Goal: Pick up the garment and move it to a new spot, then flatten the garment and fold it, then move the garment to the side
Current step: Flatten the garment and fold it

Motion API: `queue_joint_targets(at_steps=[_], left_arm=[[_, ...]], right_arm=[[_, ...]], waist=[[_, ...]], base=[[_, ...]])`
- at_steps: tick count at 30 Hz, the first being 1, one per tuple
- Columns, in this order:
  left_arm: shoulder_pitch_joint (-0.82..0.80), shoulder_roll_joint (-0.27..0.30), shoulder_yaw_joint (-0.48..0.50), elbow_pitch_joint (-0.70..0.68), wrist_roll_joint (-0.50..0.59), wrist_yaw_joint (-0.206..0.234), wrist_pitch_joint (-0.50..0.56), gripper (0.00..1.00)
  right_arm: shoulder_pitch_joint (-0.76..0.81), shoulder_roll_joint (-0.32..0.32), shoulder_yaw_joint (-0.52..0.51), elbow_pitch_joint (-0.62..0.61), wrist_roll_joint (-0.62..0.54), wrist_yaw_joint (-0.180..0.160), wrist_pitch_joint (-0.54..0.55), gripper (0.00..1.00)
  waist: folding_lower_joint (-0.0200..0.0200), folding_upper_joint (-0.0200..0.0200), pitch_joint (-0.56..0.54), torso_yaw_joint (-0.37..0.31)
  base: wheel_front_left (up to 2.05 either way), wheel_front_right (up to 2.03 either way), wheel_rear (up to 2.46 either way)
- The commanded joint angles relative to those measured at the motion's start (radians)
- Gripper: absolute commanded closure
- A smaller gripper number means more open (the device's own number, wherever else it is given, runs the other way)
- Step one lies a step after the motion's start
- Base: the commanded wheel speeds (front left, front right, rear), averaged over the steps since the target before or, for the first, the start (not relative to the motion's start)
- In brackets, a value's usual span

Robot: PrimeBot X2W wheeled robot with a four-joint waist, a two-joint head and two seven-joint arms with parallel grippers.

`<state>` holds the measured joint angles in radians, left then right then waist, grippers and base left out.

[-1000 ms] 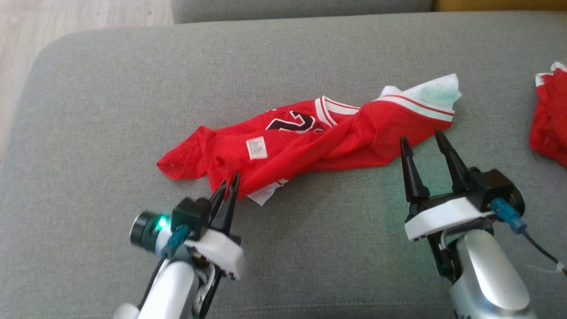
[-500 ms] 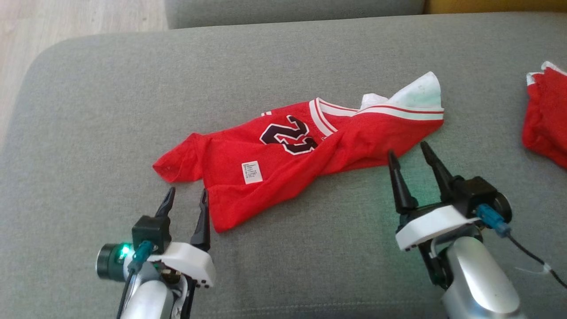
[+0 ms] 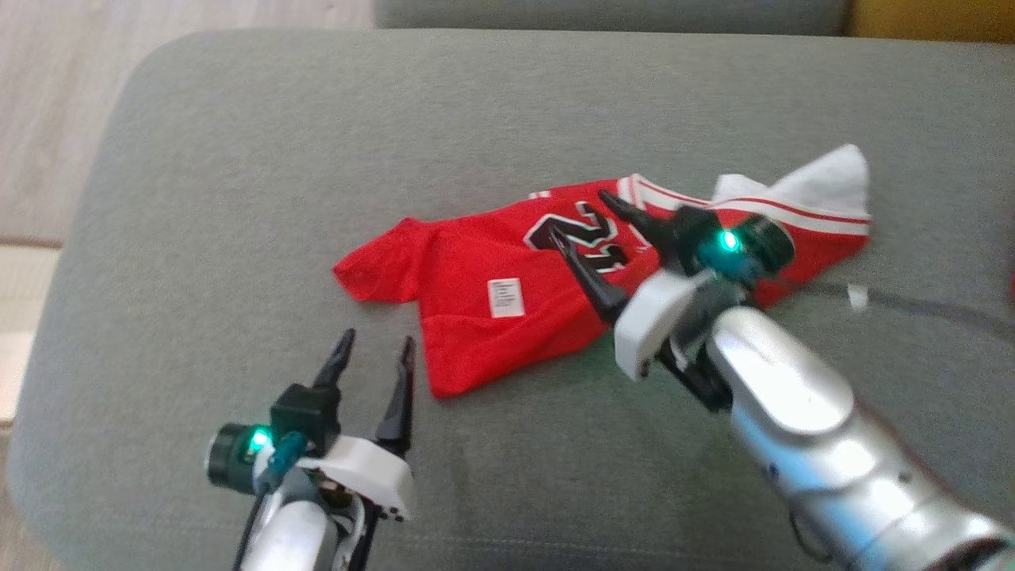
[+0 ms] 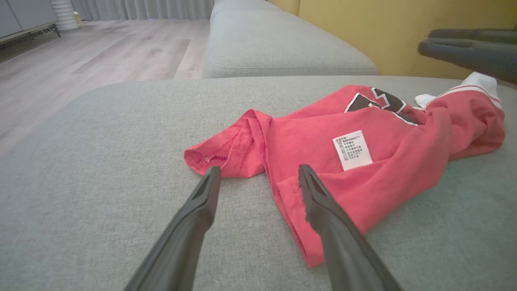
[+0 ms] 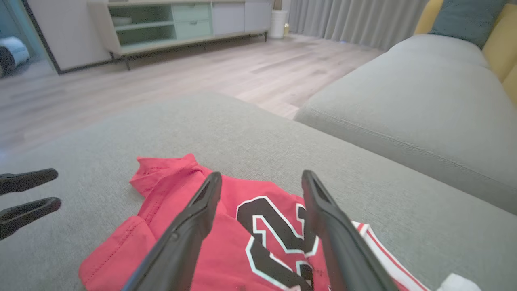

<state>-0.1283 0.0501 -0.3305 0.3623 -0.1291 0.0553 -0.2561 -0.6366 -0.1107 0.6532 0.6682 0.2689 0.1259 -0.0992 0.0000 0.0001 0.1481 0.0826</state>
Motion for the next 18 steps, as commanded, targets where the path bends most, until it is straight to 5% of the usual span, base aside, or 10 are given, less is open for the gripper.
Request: queue_joint_targets(at_steps=[1,10,18], left_arm=[[-0.039,0.001,0.015,-0.033,-0.010,0.000,-0.006,0.00],[-0.053,0.000,-0.102,-0.038,-0.065,0.016,-0.006,0.00],[-0.079,0.000,-0.148,-0.054,-0.093,0.034,-0.006,0.00]], right_arm=[[-0.047,-0.001,0.042,-0.015,0.038,0.005,0.019,0.00],[-0.267,-0.183,0.526,0.001,0.386,0.005,0.311,0.00],[-0.364,-0.232,0.618,0.064,0.439,0.005,0.325,0.00]], waist=[[0.0000,-0.0001,0.015,0.044],[0.0000,-0.0001,0.044,0.177],[0.0000,-0.0001,0.074,0.241]], base=[[0.00,0.00,0.00],[0.00,0.00,0.00],[0.00,0.00,0.00]])
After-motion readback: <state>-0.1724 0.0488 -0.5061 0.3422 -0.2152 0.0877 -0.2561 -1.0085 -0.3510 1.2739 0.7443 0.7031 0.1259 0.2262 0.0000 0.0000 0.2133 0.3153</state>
